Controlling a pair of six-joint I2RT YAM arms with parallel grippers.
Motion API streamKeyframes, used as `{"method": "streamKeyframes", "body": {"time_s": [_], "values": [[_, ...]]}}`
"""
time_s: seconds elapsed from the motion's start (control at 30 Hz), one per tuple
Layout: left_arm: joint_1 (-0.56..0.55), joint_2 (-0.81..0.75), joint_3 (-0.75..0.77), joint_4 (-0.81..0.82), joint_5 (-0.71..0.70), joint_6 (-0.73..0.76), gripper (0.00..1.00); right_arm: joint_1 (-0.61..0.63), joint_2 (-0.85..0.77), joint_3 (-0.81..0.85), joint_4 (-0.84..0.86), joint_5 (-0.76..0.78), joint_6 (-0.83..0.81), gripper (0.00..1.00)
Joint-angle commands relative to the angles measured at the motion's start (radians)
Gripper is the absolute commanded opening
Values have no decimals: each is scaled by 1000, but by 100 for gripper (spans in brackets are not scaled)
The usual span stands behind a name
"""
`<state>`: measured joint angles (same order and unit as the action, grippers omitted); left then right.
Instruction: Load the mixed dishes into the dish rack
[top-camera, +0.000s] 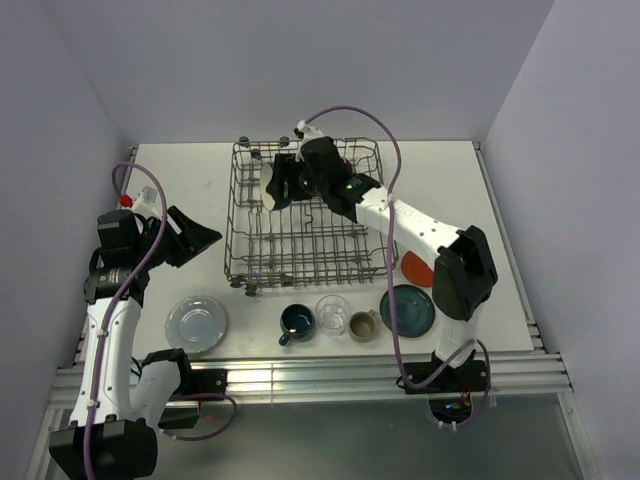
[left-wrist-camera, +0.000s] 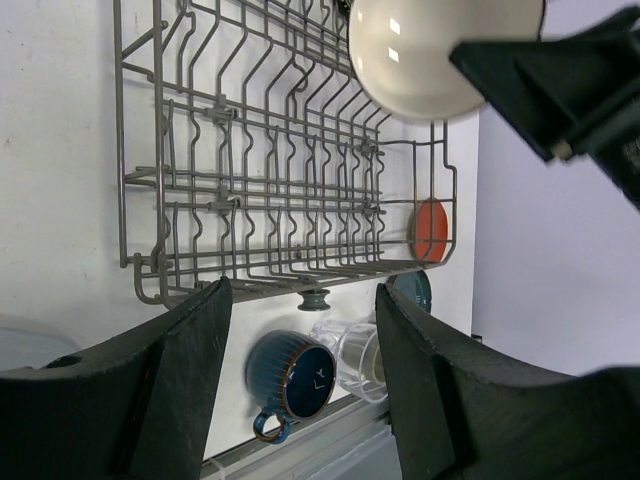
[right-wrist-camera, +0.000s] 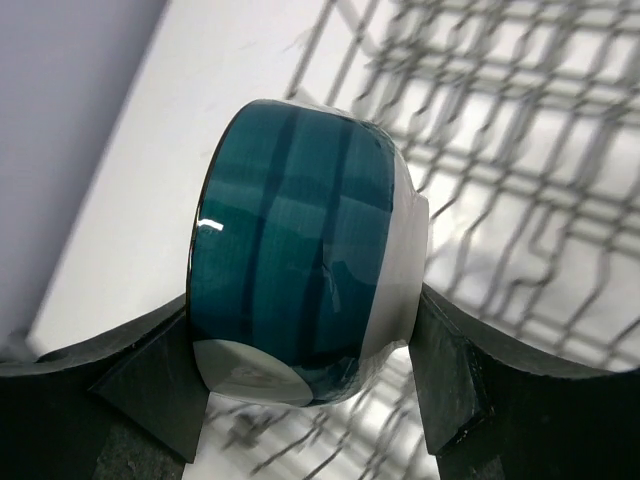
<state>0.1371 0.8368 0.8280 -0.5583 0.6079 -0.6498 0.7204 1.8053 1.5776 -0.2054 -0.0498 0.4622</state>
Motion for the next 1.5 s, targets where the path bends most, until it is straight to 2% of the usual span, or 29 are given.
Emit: {"method": "streamKeyframes", "body": {"time_s": [0.0, 0.33, 0.53, 0.73, 0.93, 1.1, 1.43, 1.47], "values": [[6, -15, -3, 41, 7, 10, 64, -12, 57, 163, 17, 99, -126, 0], [6, 22, -84, 138, 44, 4, 64, -13, 408, 602, -107, 384, -454, 0], [4, 28, -141, 222, 87, -39, 63, -12, 534, 716, -91, 527, -634, 0], [6, 19, -155, 251, 107, -60, 63, 14, 649, 742, 38, 697, -891, 0], [4, -2, -161, 262, 125, -74, 63, 36, 746, 769, 188, 760, -1085, 0], [4, -7, -167, 259, 136, -65, 63, 54, 841, 837, 245, 808, -1230, 0], [6, -5, -188, 284, 161, -71, 63, 59, 888, 811, 324, 844, -1344, 0], [4, -7, -187, 284, 162, -73, 63, 57, 884, 809, 314, 841, -1337, 3]]}}
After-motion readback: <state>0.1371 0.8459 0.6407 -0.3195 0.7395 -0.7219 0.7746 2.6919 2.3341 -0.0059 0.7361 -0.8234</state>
